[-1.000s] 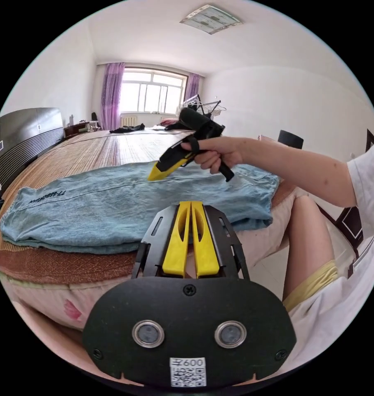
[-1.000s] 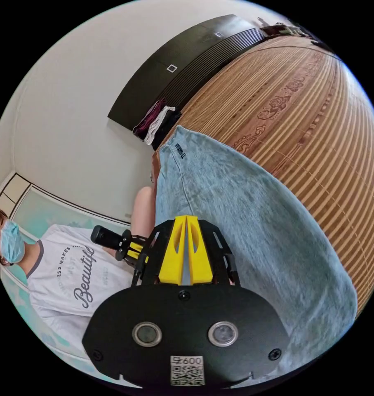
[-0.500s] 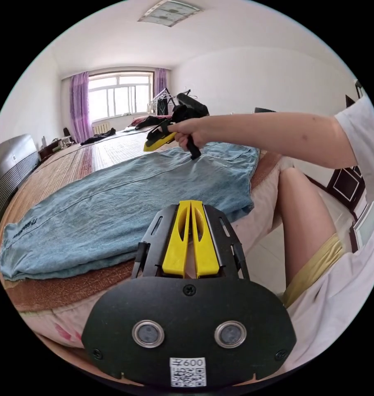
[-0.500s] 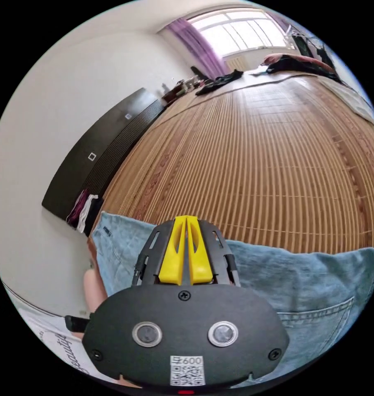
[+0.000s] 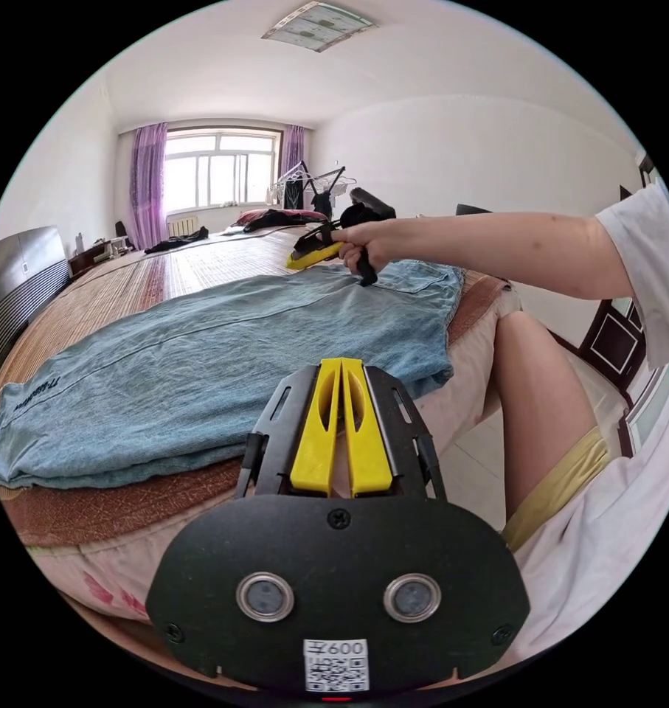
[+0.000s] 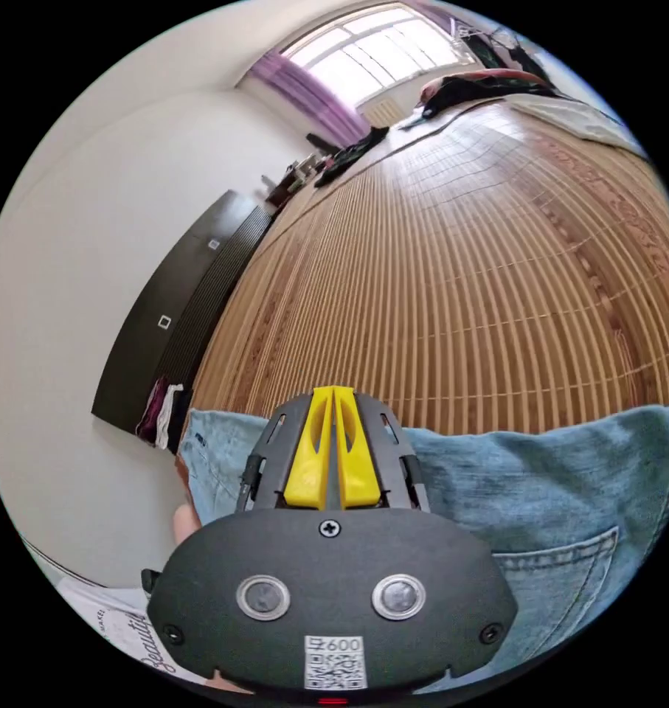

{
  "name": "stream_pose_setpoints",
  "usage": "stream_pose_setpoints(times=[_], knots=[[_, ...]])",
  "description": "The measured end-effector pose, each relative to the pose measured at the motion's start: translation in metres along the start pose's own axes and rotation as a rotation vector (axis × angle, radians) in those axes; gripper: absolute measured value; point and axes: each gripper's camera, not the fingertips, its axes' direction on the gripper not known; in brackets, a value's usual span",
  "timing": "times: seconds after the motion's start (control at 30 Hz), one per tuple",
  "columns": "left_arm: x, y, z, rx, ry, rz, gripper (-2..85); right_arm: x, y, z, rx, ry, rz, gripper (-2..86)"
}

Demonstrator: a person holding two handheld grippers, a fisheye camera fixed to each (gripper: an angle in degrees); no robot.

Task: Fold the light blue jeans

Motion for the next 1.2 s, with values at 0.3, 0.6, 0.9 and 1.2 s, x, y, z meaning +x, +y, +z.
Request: stream_pose_setpoints(times=[0.3, 0.6, 0.9, 1.2], knots=[[-0.018, 0.014, -0.002, 0.019, -0.018, 0.020, 0.5, -0.045, 0.067, 0.042, -0.243, -0.004, -0.094, -0.8], [-0.029, 0.010, -0.015, 0.013, -0.070, 0.012, 0.5, -0.123, 0.158, -0.022, -0.256, 0.086, -0.336, -0.8], [-0.012, -0.027, -0.009, -0.016, 0.077, 0.067, 0.3, -0.087, 0.198, -0.023, -0.332, 0.048, -0.196, -0.8], [-0.055, -0.010, -0.008, -0.026, 0.176, 0.066, 0.5, -0.072, 0.212, -0.085, 0.065, 0.209, 0.006, -0.9]])
